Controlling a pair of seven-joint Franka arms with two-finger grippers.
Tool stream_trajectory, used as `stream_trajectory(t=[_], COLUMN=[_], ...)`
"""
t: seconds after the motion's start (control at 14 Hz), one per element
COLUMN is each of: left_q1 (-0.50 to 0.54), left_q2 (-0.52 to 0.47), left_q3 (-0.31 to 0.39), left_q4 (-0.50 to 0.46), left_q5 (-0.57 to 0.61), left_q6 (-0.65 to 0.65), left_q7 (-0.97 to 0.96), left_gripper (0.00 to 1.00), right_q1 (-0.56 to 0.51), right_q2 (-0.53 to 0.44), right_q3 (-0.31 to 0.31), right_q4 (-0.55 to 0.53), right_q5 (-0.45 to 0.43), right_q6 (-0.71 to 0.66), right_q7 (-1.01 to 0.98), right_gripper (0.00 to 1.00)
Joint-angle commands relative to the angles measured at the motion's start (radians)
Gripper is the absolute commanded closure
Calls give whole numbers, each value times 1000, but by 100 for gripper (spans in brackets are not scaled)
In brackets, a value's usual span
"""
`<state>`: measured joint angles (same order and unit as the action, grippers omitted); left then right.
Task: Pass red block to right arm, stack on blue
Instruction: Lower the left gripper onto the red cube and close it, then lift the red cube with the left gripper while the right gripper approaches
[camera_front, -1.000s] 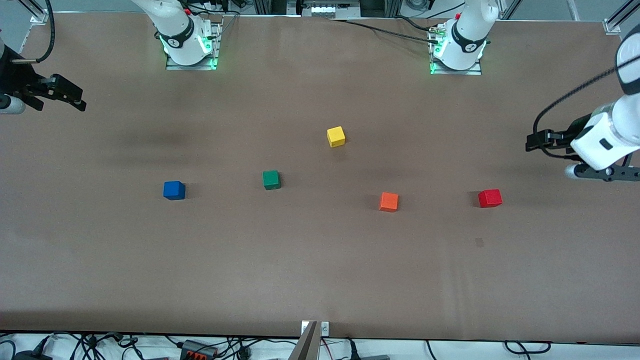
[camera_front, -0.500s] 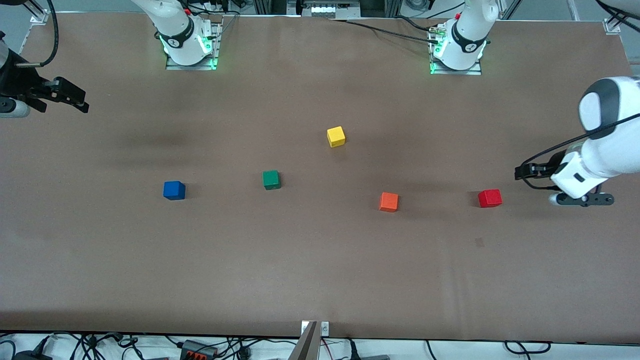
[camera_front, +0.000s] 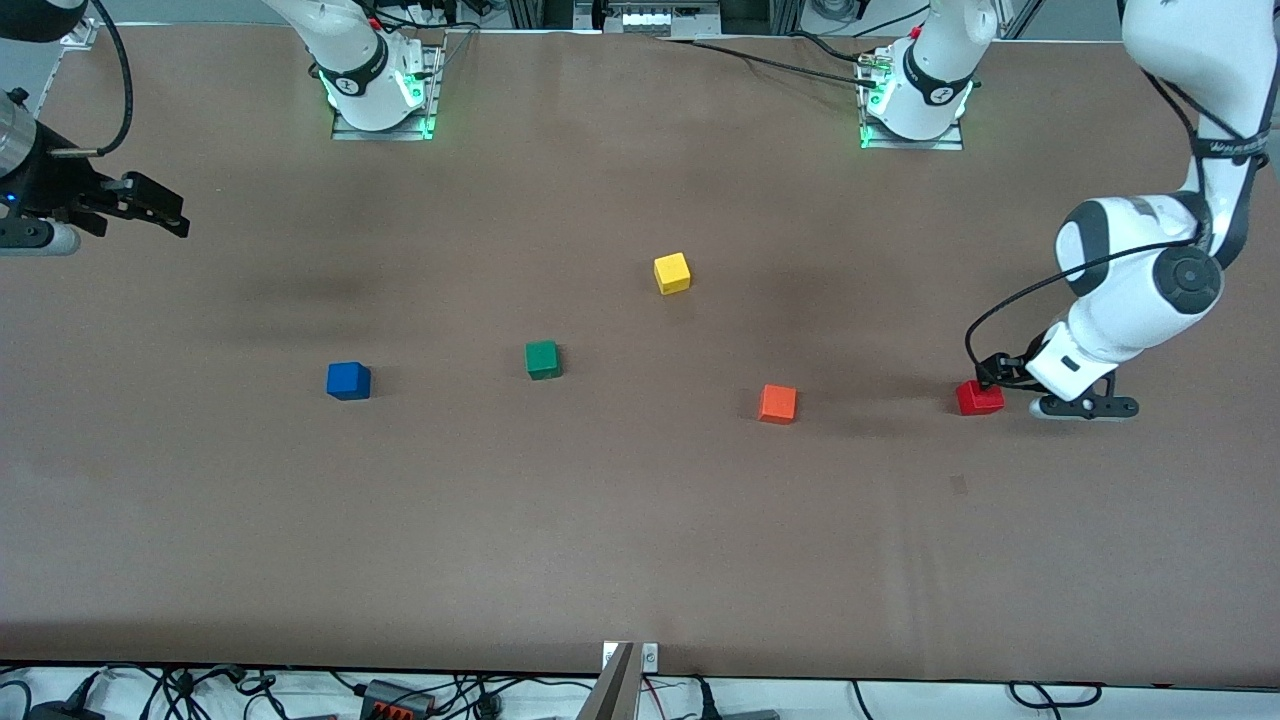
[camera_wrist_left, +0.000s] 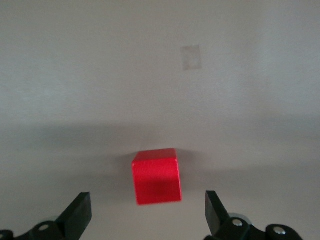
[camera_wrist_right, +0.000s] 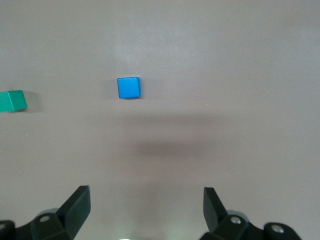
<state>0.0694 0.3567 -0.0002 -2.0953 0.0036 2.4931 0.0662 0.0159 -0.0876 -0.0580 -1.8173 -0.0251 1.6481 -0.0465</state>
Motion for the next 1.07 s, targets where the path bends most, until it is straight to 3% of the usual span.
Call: stream_trajectory(t=[0.0, 0.43, 0.57, 0.79, 1.0], left_q1=[-2, 7, 7, 12, 18], left_q2=[56, 123, 133, 145, 142], left_q3=[-4, -4, -4, -4, -4], left_q4=[4, 6, 6, 7, 15], left_q5=[16, 16, 16, 16, 18], left_q6=[62, 116, 128, 127, 124], left_q7=[20, 38, 38, 35, 38], left_gripper=[0, 0, 20, 65, 82], right_q1=[-2, 90, 90, 94, 120], right_q2=[15, 63, 84, 127, 181], right_q3=[9, 10, 10, 10, 10], right_q4=[-14, -13, -13, -10, -7], right_q5=[-1, 10, 68, 186, 347], right_q6=[-2, 4, 2, 10, 30], right_q7=[-7, 4, 4, 7, 8], right_gripper=[0, 0, 0, 0, 0])
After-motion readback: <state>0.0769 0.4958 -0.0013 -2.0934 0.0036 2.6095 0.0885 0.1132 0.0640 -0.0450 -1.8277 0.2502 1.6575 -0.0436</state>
